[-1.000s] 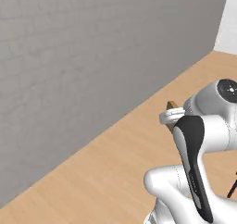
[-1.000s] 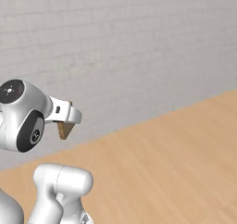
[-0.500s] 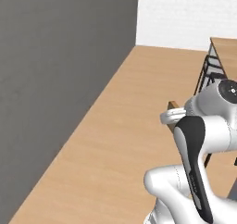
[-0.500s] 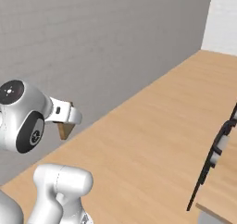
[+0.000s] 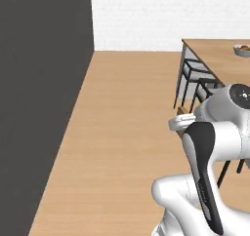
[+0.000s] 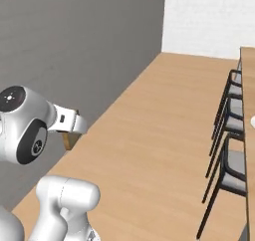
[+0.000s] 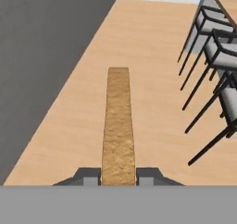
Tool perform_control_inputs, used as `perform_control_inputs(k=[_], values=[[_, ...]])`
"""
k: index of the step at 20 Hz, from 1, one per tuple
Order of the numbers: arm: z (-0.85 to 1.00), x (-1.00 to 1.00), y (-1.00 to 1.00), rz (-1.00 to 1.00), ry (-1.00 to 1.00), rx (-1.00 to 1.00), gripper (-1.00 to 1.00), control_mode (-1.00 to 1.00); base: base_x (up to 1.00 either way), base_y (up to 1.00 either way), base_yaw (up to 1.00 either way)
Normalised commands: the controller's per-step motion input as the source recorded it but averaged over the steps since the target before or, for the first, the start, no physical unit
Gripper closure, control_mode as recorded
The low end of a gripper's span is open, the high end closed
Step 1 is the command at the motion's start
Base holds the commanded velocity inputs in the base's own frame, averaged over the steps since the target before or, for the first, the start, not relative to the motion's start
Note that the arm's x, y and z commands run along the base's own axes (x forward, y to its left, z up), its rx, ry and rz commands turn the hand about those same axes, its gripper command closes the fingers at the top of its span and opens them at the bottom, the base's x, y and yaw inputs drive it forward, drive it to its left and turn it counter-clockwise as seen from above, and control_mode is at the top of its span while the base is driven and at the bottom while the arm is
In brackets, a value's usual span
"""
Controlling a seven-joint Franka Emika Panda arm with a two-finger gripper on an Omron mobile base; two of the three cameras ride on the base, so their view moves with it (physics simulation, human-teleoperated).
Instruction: Start the toaster. Once the lever pops up, take the bread to the plate on the dining counter.
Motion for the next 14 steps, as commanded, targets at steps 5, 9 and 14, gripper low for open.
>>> perform_control_inputs(k=[5,9,14], values=[[0.0,0.0,0.0,0.0,0.0,0.0,1.0,1.0,1.0,0.46,-0.45],[0.0,0.0,0.0,0.0,0.0,0.0,1.0,1.0,1.0,0.36,-0.41],[0.0,0.0,0.0,0.0,0.0,0.0,1.0,1.0,1.0,0.3,-0.42]])
